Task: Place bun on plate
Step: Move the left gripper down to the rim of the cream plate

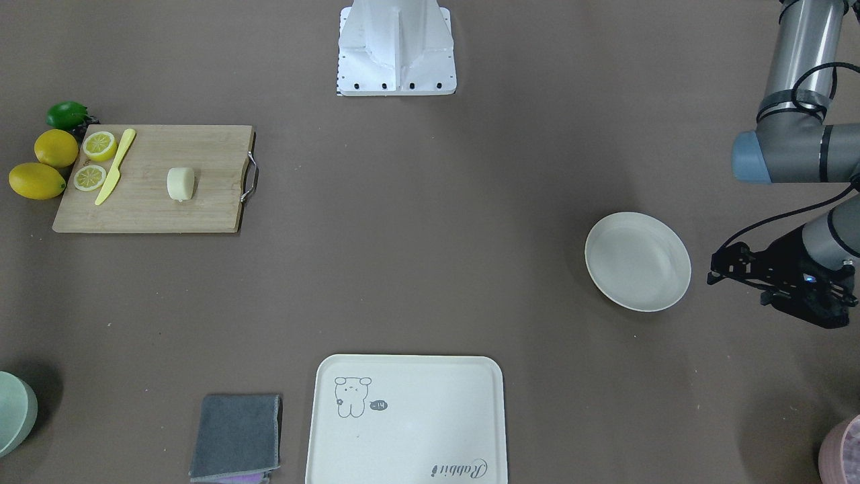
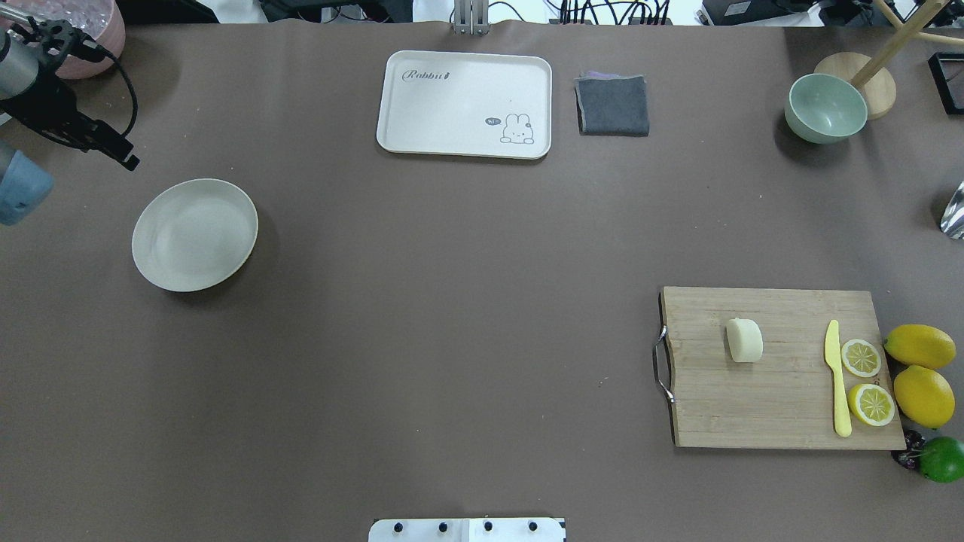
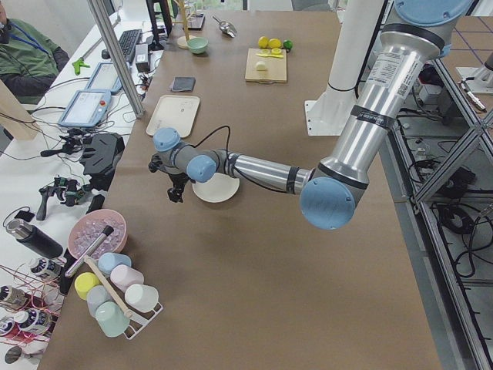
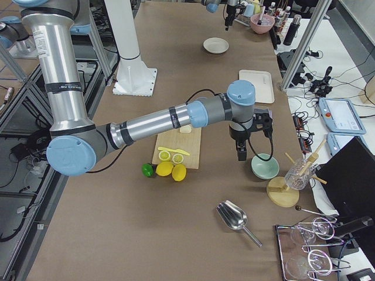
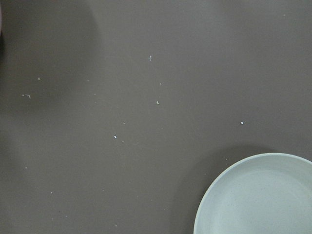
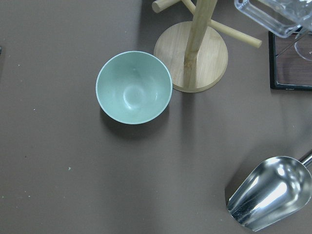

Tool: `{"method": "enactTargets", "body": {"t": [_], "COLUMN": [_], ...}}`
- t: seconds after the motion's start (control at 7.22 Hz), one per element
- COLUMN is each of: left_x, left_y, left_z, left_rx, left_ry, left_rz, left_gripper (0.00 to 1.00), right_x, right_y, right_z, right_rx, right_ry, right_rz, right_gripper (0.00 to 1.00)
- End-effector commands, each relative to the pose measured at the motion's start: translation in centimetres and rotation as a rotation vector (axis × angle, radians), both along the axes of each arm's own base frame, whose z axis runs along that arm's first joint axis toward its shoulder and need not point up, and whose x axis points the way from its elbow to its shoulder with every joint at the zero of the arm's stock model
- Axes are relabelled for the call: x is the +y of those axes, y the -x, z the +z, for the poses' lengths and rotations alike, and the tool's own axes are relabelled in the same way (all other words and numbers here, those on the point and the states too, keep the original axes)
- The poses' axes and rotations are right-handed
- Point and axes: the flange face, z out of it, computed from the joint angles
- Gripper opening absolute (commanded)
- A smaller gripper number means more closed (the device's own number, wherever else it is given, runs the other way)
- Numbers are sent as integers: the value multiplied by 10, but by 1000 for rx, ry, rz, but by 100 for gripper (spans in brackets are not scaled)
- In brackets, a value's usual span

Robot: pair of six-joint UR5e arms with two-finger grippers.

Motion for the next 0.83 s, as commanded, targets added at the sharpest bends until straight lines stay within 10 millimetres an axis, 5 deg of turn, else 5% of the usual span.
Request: {"method": "enactTargets", "body": {"t": [0.0, 0.28, 0.69], "left_x": [10, 22, 26], "left_y": [-29, -58, -75], "left_z": [3, 5, 32], "left_rx": [11, 8, 6], "left_ry": [-19, -25, -32], "left_rz": [47, 92, 115], "left_gripper": [94, 86, 71], "right_x": [-2, -2, 1], "right_y": [0, 0, 0], "right_z": [-4, -5, 0], "right_rx": [-1, -1, 0], "right_ry": [-6, -8, 0], "right_rz": [1, 1, 1], "right_gripper": [100, 100, 100]}}
